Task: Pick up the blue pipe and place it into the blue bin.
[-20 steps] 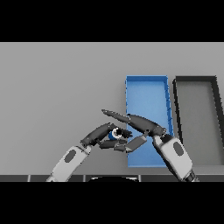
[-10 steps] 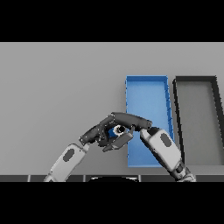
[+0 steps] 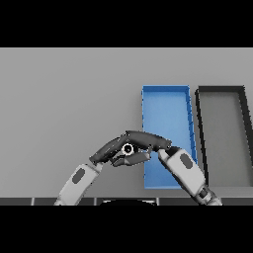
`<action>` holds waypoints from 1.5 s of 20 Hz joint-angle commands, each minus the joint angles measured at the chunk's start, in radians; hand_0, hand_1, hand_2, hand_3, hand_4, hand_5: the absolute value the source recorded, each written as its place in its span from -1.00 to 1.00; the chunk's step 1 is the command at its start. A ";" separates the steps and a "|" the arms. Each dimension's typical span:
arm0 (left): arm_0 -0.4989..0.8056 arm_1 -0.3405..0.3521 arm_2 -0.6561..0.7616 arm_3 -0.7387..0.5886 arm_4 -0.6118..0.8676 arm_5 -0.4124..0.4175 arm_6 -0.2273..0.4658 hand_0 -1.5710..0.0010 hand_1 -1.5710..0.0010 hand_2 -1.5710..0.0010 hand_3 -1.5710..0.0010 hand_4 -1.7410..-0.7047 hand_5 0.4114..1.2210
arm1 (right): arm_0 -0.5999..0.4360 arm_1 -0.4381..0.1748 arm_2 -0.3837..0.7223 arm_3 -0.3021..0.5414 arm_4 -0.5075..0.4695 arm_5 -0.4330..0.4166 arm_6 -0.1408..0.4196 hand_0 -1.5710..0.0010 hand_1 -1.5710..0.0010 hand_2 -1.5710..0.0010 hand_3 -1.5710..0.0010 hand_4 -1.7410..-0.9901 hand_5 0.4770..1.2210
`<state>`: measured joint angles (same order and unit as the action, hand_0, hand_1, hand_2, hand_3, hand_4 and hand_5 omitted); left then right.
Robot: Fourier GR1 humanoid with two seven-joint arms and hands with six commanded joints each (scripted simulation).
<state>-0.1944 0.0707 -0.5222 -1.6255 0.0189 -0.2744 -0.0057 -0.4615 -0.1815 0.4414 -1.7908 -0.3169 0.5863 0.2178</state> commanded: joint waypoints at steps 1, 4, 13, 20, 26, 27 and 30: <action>-0.002 -0.001 0.003 -0.001 0.008 0.001 -0.003 -0.93 -0.92 -0.77 -0.91 -0.97 1.00 | -0.003 0.007 0.000 -0.007 -0.016 -0.013 0.024 -0.94 -0.94 -0.94 -0.92 -0.29 0.82; -0.027 0.053 -0.015 0.008 -0.058 -0.018 -0.053 -0.18 -0.10 0.00 -0.09 -0.37 1.00 | -0.003 0.017 -0.008 0.000 -0.049 -0.028 0.055 -0.97 -0.97 -0.97 -0.96 -0.32 0.91; -0.041 0.090 -0.026 0.035 -0.172 -0.037 -0.023 0.84 0.85 0.87 0.85 0.60 -0.20 | 0.012 0.067 -0.037 -0.029 -0.014 0.027 0.055 -1.00 -1.00 -1.00 -0.99 -0.35 0.99; -0.042 0.072 -0.006 0.032 -0.126 -0.044 0.043 0.97 0.97 0.97 0.97 0.63 -0.59 | 0.022 0.096 -0.044 -0.020 -0.009 0.029 0.059 -1.00 -1.00 -1.00 -1.00 -0.33 1.00; -0.023 0.072 -0.008 0.046 -0.132 -0.040 0.071 0.99 0.99 0.99 0.99 0.60 -0.70 | -0.050 0.072 -0.105 -0.072 -0.251 -0.061 0.243 -1.00 -1.00 -1.00 -1.00 -0.57 1.00; -0.030 0.065 -0.009 0.044 -0.129 -0.039 0.088 0.99 0.99 0.99 0.99 0.60 -0.72 | -0.076 0.060 -0.123 -0.073 -0.300 -0.083 0.271 -1.00 -1.00 -1.00 -1.00 -0.66 1.00; -0.027 0.057 -0.018 0.038 -0.126 -0.045 0.099 1.00 1.00 1.00 1.00 0.59 -0.77 | -0.184 0.023 -0.190 -0.101 -0.482 -0.218 0.369 -1.00 -1.00 -1.00 -1.00 -0.83 0.93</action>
<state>-0.2218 0.1279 -0.5402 -1.5872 -0.1067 -0.3190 0.0927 -0.6474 -0.1590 0.2503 -1.8927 -0.7995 0.3675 0.5801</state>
